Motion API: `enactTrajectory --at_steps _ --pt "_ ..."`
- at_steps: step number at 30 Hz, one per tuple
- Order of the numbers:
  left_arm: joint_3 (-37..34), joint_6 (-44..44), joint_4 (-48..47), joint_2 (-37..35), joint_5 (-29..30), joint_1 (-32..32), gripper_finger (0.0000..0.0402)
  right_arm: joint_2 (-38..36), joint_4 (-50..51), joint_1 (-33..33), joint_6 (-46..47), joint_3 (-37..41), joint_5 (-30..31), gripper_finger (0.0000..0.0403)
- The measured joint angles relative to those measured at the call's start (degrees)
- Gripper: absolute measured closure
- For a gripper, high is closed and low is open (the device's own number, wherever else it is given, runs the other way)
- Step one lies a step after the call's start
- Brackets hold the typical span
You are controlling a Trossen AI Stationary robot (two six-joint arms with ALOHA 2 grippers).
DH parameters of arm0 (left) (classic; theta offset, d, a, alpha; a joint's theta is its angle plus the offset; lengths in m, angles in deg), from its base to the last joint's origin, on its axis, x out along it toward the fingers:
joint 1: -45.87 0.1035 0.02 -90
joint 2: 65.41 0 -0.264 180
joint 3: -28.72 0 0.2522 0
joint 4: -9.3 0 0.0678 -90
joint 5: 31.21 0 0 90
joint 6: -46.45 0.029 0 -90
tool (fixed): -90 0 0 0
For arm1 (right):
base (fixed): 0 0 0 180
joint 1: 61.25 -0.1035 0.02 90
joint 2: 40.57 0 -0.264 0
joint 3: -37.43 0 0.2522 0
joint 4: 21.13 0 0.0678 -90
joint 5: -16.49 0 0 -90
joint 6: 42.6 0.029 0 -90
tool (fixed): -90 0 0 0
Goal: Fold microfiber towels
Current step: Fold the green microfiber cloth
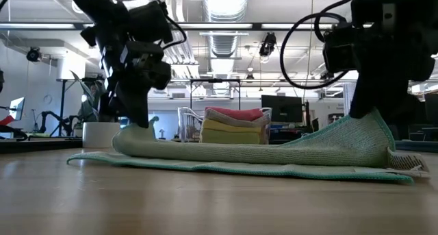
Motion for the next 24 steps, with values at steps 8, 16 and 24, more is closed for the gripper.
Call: enactTrajectory --at_steps 8,16,24 --pt "0.0 6.4 -0.2 -4.8 0.4 -1.1 0.0401 1.5 -5.7 -0.7 -3.7 0.0 -0.6 0.0322" --pt "0.0 23.4 -1.4 -8.8 0.5 -4.8 0.0401 1.5 -5.7 -3.0 -11.6 -2.1 -3.3 0.0332" --pt "0.0 37.2 -8.6 -9.2 1.2 -7.2 0.0401 4.2 -5.7 -4.0 -17.5 -5.0 -6.7 0.0332"
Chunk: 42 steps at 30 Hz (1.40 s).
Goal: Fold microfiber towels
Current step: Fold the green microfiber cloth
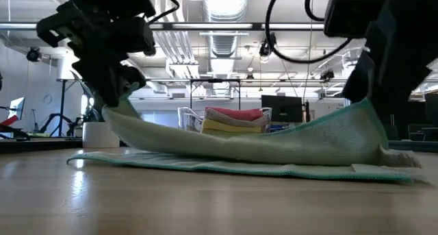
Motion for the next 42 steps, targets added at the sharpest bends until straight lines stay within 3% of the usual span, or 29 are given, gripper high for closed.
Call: enactTrajectory --at_steps 5,11,16,19,21,26,31,37,42 --pt "0.0 -0.1 -1.5 0.5 -0.1 -0.1 0.0402 2.9 0.4 0.0 2.1 -1.2 -2.8 0.0332" --pt "0.0 -0.1 -1.7 0.5 -0.3 -0.3 0.0400 0.7 0.3 -0.1 -1.9 -4.2 -0.9 0.0332" --pt "0.0 -0.2 -1.7 0.5 -0.3 -0.4 0.0371 -2.4 4.6 0.3 -1.6 -4.7 11.6 0.0332" --pt "0.0 -0.3 -1.8 0.5 -0.3 -0.4 0.0343 -3.1 7.1 0.9 2.5 -4.7 20.8 0.0332" --pt "0.0 -0.3 -1.7 0.5 -0.3 -0.4 0.0324 -3.1 8.5 1.9 6.1 -4.6 23.5 0.0332" --pt "0.0 -0.3 -1.8 0.5 -0.3 -0.4 0.0292 1.4 10.2 4.5 11.2 -4.5 22.9 0.0332" --pt "0.0 -0.3 -1.8 0.5 -0.3 -0.4 0.0285 5.6 11.2 6.6 16.5 -4.6 22.7 0.0333" --pt "0.0 -0.2 -1.8 0.5 -0.4 -0.4 0.0285 9.7 10.6 6.9 15.5 -6.7 17.2 0.0333" --pt "0.0 -0.2 -2.2 0.5 -0.2 -0.4 0.0285 12.6 10.9 6.5 9.2 -11.7 13.8 0.0333"
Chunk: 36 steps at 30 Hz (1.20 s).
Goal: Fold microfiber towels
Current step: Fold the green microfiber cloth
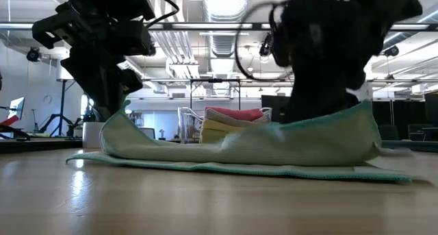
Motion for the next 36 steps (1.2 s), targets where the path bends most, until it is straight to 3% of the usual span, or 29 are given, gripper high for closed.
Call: enactTrajectory --at_steps 7,15,20,25,36 --pt "1.1 -0.1 -0.1 -0.1 4.4 0.1 0.0285 1.3 9.4 0.1 -6.4 -5.4 -2.8 0.0333" --pt "4.4 -0.1 -0.7 -4.1 12.6 0.1 0.0285 3.8 3.7 0.2 -14.7 -7.1 -9.4 0.0333" --pt "5.6 -0.3 0.2 -7.1 13.2 0.1 0.0285 5.8 5.5 0.3 -14.8 -8.5 -10.5 0.0333" --pt "5.5 -4.3 0.4 -8.0 13.0 0.1 0.0285 3.9 6.8 0.3 -14.2 -8.8 -9.1 0.0333" --pt "4.9 -10.5 2.0 -1.1 15.1 0.4 0.0285 -6.7 27.2 0.3 -11.2 -7.4 2.8 0.0333"
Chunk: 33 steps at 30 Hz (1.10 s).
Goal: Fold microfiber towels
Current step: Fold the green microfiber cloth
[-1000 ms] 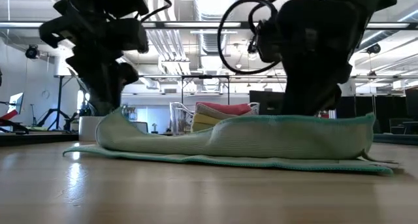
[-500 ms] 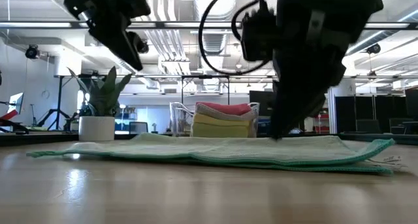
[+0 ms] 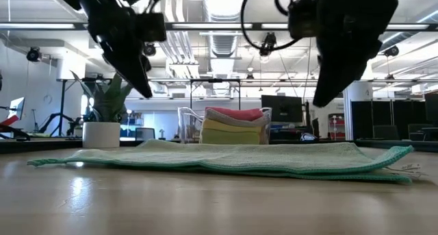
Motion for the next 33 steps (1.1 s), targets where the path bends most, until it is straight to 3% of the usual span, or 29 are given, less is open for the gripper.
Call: enactTrajectory --at_steps 4,9,14,17,24,33 --pt "-0.1 -2.6 4.6 4.6 0.2 1.0 0.0285 -5.2 -1.3 0.0 0.2 3.7 0.7 0.0333" --pt "-0.1 -3.1 9.8 10.7 -2.5 1.2 0.0285 -8.4 -10.1 0.0 4.4 10.6 0.2 0.0333" --pt "-0.1 -3.2 10.3 15.9 -3.2 1.3 0.0285 -6.1 -27.5 0.0 9.9 16.7 -2.4 0.0333" --pt "-0.1 -3.3 10.5 18.6 -5.5 1.3 0.0285 -2.7 -32.5 0.0 11.3 17.5 -2.8 0.0333" --pt "0.1 -5.3 10.9 22.1 -6.8 1.3 0.0285 4.5 -32.0 0.0 12.1 15.6 -8.4 0.0333" --pt "-0.4 -12.8 10.8 21.6 -11.6 -0.5 0.0285 4.3 -22.4 3.0 13.0 14.9 -7.0 0.0333"
